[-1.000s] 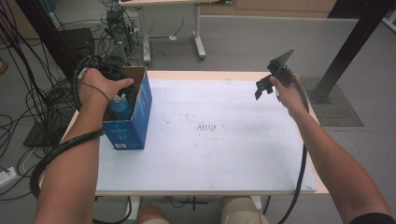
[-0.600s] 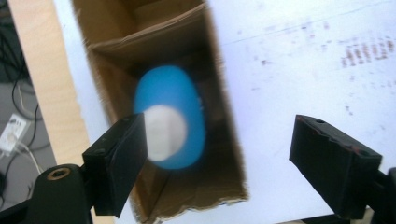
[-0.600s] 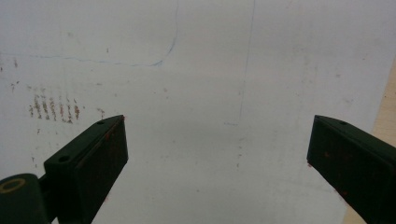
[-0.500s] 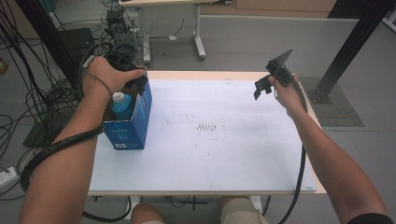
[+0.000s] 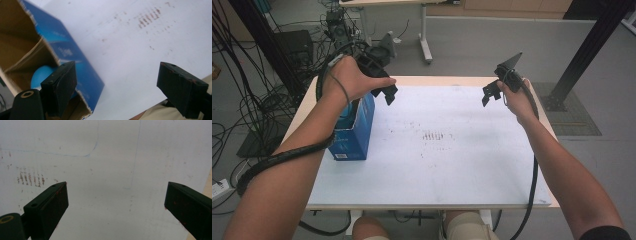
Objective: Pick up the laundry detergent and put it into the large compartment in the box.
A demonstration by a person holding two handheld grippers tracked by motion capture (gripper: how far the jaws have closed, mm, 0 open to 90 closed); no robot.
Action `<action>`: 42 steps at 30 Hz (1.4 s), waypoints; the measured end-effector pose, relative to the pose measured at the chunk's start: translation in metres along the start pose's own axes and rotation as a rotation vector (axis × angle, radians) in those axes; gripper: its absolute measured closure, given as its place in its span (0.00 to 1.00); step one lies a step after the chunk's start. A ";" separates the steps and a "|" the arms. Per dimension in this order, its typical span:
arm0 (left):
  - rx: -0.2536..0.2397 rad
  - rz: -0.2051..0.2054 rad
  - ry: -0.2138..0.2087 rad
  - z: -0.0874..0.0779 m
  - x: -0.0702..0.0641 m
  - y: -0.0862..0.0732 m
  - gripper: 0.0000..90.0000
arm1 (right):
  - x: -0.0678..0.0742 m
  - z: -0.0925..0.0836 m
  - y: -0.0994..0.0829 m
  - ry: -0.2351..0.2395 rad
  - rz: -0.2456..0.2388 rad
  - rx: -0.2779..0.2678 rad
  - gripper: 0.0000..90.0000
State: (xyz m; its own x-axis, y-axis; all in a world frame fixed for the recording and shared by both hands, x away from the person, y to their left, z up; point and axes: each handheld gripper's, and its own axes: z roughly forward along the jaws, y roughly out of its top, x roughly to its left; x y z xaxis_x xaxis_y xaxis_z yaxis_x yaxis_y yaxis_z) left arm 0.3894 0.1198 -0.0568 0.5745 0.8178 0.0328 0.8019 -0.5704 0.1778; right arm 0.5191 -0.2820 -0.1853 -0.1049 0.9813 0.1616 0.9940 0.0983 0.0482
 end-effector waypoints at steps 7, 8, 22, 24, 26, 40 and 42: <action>0.010 0.176 -0.026 -0.001 -0.032 0.016 0.19 | -0.007 0.002 0.005 0.007 0.003 0.006 0.06; 0.008 0.200 -0.029 -0.001 -0.037 0.018 0.19 | -0.009 0.002 0.005 0.007 0.007 0.006 0.06; -0.003 0.502 -0.077 -0.007 -0.096 0.032 0.18 | -0.011 0.002 0.006 0.012 0.008 0.011 0.06; 0.003 0.544 -0.071 -0.005 -0.104 0.032 0.18 | -0.010 0.002 0.007 0.010 0.004 0.013 0.06; 0.007 0.566 -0.070 -0.005 -0.108 0.033 0.18 | -0.009 0.003 0.007 0.011 0.004 0.013 0.06; 0.004 0.613 -0.093 -0.008 -0.113 0.031 0.18 | -0.004 0.002 0.006 0.006 -0.002 0.012 0.06; 0.000 0.616 -0.101 -0.007 -0.112 0.030 0.18 | -0.003 0.002 0.006 0.006 -0.002 0.012 0.06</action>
State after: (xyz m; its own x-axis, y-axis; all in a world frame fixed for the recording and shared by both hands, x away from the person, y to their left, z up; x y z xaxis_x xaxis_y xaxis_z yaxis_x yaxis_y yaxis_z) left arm 0.3480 0.0113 -0.0479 0.9440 0.3278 0.0363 0.3187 -0.9350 0.1558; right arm 0.5250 -0.2839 -0.1876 -0.1068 0.9801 0.1676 0.9941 0.1021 0.0362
